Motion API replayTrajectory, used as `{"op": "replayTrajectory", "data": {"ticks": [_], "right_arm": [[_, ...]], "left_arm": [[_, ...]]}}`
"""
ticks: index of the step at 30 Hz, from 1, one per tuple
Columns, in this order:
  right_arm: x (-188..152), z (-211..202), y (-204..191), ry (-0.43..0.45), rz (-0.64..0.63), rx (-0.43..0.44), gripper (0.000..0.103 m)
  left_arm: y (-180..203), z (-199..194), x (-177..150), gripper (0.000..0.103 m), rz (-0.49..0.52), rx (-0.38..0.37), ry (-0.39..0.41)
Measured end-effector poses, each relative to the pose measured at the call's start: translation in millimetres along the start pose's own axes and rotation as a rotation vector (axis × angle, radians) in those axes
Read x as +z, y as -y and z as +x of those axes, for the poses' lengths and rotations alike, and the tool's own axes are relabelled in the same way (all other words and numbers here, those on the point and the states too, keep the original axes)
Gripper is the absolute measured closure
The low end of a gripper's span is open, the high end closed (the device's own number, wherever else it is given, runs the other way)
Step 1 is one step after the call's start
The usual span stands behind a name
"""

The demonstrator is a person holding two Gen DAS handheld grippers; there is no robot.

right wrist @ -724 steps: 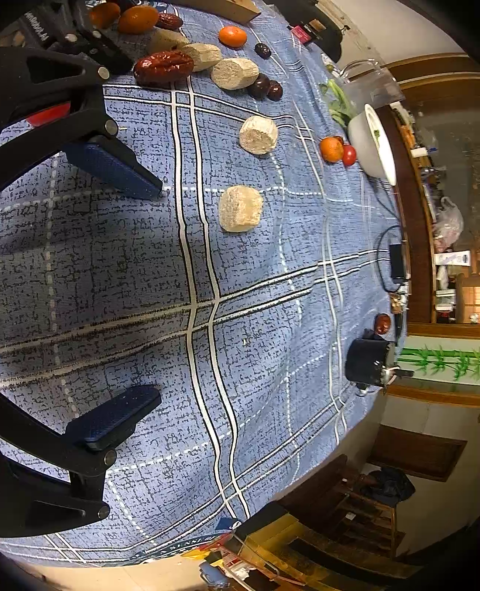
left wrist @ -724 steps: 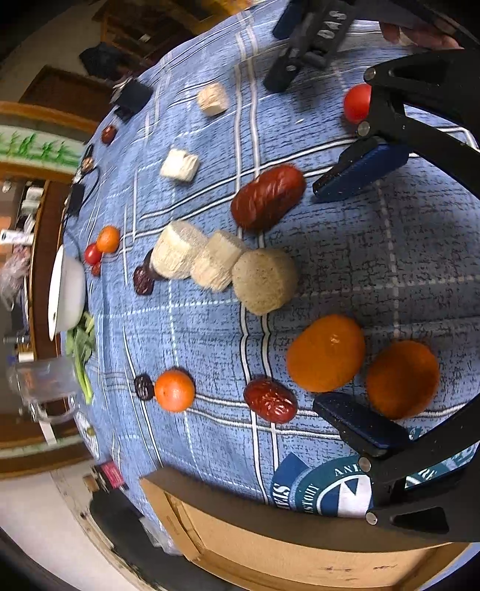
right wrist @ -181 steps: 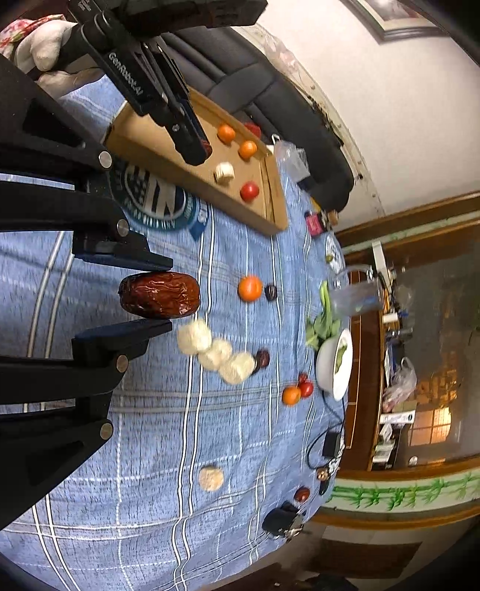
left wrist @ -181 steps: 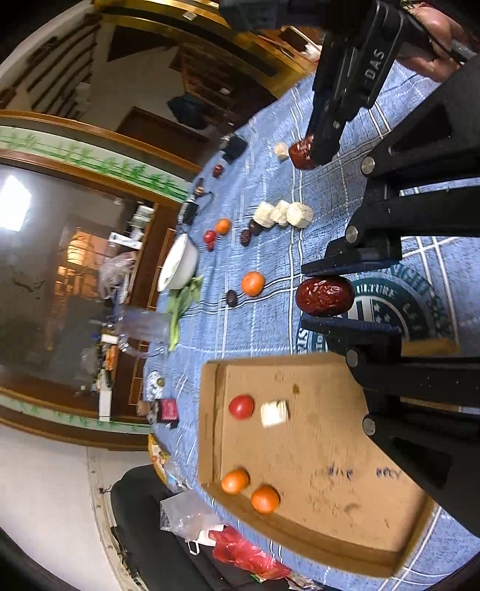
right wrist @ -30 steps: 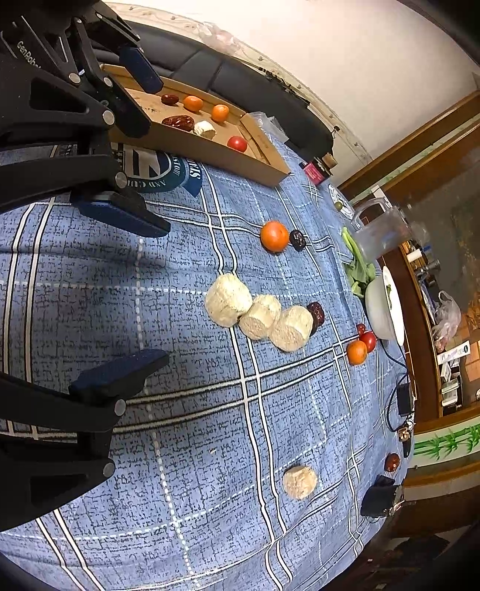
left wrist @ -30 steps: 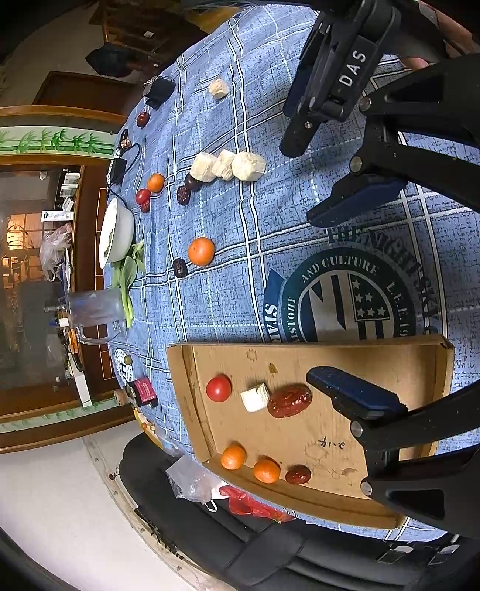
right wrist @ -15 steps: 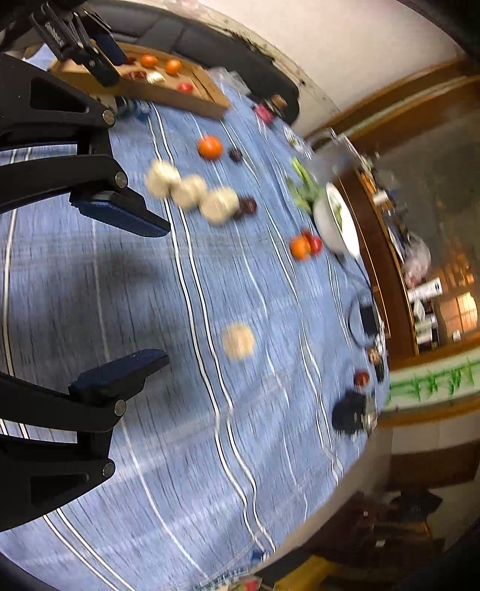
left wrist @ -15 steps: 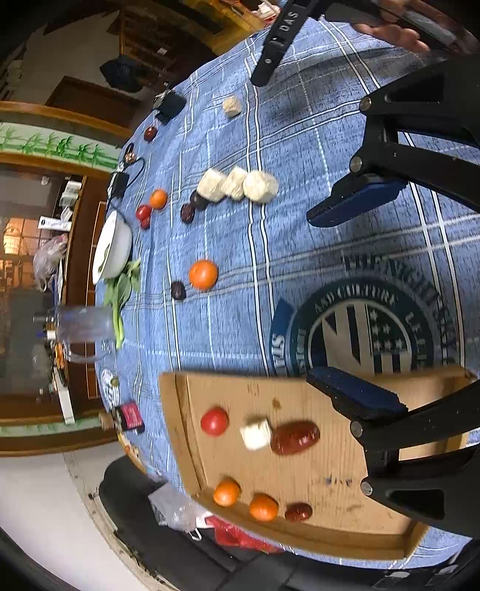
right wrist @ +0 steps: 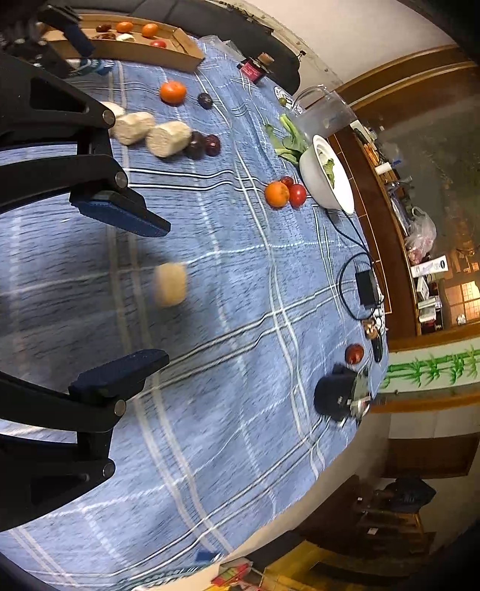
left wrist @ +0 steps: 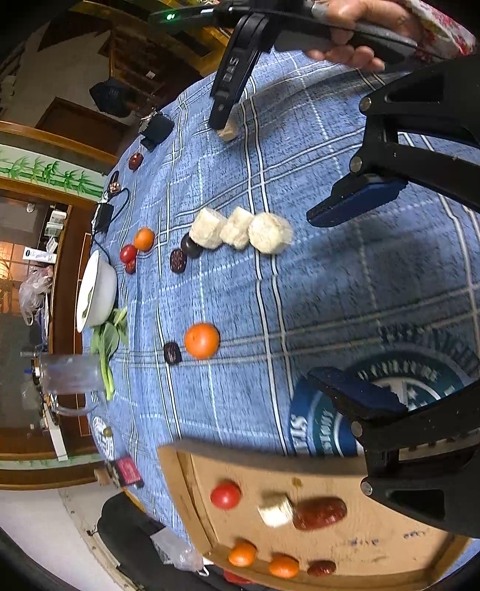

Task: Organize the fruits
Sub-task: 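Grasp a white rice cake with the left tool while the right tool grasps a beige cube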

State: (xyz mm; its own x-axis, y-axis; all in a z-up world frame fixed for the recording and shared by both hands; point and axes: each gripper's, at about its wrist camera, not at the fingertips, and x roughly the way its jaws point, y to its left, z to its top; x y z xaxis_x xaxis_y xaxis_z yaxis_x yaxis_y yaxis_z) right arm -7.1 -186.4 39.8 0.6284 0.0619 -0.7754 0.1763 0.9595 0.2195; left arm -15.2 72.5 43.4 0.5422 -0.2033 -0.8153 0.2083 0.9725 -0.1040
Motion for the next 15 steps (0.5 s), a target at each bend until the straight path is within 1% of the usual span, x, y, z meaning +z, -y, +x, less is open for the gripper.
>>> {"op": "replayTrajectory", "data": {"ticks": [3,4,6,10,12,14,15], "right_arm": [[-1,8,3,0.031,0.031,0.041,0.036],[-3,12,3,0.027,0.031,0.049,0.036],[-2,18,3,0.003,0.022,0.042,0.036],[-2,19,0,0.016,-0.025,0.015,0.036],[-2,21,0,0.012,-0.028,0.008,0.036],[-2,26,-1,-0.003,-0.035,-0.009,0.036],[-2,27,-2,-0.003,-0.042,-0.017,0.036]], "left_arm": [[6,9,4,0.026,0.016,-0.010,0.002],[9,13,6,0.026,0.024,-0.019,0.006],[14,23,10,0.026,0.033,-0.030,0.008],[21,39,16,0.026,0.038,-0.083,0.015],[24,44,18,0.027,0.043,-0.106,0.016],[26,49,20,0.028,0.045,-0.127,0.012],[27,52,21,0.031,0.049,-0.139,0.007]]}}
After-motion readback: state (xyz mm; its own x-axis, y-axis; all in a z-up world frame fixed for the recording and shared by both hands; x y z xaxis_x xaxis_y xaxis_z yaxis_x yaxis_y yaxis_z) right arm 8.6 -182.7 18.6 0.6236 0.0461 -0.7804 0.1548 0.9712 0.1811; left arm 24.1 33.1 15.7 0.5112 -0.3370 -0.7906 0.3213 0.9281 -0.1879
